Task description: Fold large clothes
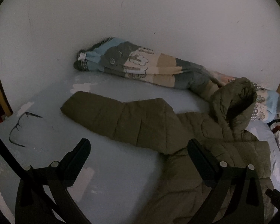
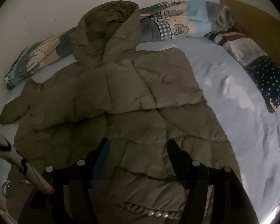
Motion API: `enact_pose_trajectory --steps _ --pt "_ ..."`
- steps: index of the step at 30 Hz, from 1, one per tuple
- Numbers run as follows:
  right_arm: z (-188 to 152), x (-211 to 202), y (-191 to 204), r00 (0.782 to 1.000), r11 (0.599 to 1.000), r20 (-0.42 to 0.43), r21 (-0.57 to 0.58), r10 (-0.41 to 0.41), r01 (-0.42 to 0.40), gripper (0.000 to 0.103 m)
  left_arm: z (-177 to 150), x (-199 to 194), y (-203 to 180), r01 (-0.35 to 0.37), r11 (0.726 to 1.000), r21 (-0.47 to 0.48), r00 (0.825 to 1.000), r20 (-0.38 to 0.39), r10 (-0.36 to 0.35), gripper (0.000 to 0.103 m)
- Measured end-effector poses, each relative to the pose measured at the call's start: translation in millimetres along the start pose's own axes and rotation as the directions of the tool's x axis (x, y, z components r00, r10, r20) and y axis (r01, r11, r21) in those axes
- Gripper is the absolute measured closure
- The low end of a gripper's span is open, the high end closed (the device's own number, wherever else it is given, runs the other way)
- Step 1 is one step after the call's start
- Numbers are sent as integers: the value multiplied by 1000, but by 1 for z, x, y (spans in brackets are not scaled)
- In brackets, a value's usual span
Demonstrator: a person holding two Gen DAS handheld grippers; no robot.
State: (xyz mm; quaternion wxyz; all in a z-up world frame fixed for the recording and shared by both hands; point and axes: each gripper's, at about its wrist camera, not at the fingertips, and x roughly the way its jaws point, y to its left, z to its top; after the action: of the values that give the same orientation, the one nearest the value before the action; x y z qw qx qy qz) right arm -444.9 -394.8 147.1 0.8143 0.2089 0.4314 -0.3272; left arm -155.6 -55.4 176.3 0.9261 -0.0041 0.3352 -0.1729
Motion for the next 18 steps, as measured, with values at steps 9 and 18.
enact_pose_trajectory --steps 9,18 --pt "4 1 -3 1000 1000 -8 6 19 -19 35 1 65 45 7 994 -112 980 -198 -29 0" --pt "3 6 3 998 999 -39 7 54 -54 35 19 133 162 -29 888 -459 961 -257 -102 32"
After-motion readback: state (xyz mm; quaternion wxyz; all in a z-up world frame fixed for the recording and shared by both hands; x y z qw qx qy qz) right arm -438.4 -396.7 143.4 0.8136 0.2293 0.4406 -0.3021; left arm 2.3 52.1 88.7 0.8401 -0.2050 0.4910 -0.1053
